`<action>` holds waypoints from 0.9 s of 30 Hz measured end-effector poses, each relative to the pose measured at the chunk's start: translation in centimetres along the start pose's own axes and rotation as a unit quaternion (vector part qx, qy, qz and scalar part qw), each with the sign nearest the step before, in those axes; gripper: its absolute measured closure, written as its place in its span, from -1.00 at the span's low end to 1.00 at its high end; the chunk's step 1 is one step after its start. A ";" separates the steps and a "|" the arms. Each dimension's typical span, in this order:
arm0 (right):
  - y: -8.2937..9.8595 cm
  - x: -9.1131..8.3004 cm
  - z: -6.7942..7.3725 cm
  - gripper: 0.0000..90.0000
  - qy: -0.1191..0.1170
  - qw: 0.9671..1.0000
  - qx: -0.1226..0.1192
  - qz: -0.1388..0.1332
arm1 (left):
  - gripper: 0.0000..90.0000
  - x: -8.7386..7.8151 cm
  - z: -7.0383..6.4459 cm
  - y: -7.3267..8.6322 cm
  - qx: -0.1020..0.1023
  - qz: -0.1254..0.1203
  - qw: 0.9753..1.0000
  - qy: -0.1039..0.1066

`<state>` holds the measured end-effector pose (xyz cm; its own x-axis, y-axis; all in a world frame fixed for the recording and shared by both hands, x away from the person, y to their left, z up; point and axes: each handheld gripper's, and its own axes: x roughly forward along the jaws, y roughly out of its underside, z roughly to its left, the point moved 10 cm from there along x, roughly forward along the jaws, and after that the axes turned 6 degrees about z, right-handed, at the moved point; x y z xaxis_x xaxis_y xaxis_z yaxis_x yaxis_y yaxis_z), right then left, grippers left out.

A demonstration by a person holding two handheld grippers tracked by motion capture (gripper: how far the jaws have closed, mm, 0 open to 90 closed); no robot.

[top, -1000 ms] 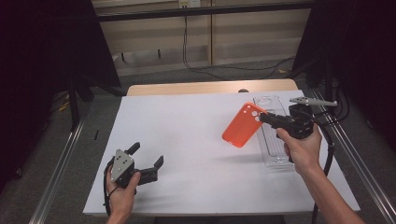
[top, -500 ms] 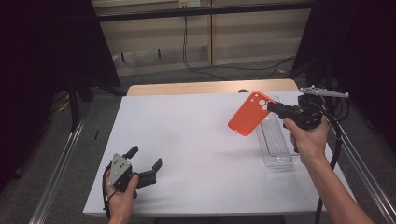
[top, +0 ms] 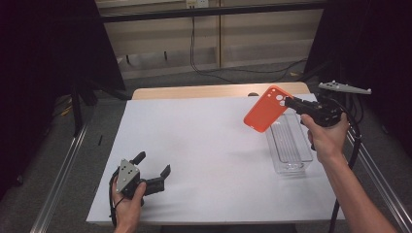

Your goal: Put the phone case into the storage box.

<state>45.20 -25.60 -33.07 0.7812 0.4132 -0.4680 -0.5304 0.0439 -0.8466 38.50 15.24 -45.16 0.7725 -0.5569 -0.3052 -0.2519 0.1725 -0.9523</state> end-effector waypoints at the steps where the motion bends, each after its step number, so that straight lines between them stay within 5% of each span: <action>1: -0.1 0.0 -0.2 0.81 0.001 1.000 -0.001 0.000 | -0.96 0.0 -0.1 -0.1 -0.002 -0.003 1.000 0.001; 15: -1.7 -0.5 -2.1 0.81 0.014 1.000 0.004 -0.013 | -0.96 0.0 0.1 0.0 -0.004 0.000 1.000 0.002; 27: -2.0 0.3 -4.7 0.81 0.021 0.999 0.032 -0.010 | -0.96 0.1 0.2 0.2 -0.005 0.005 1.000 0.006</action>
<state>48.02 -29.85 -32.72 0.8043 0.3729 -0.4627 -0.5334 0.1097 -0.8387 38.65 15.36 -45.36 0.7632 -0.5644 -0.3148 -0.2650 0.1709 -0.9490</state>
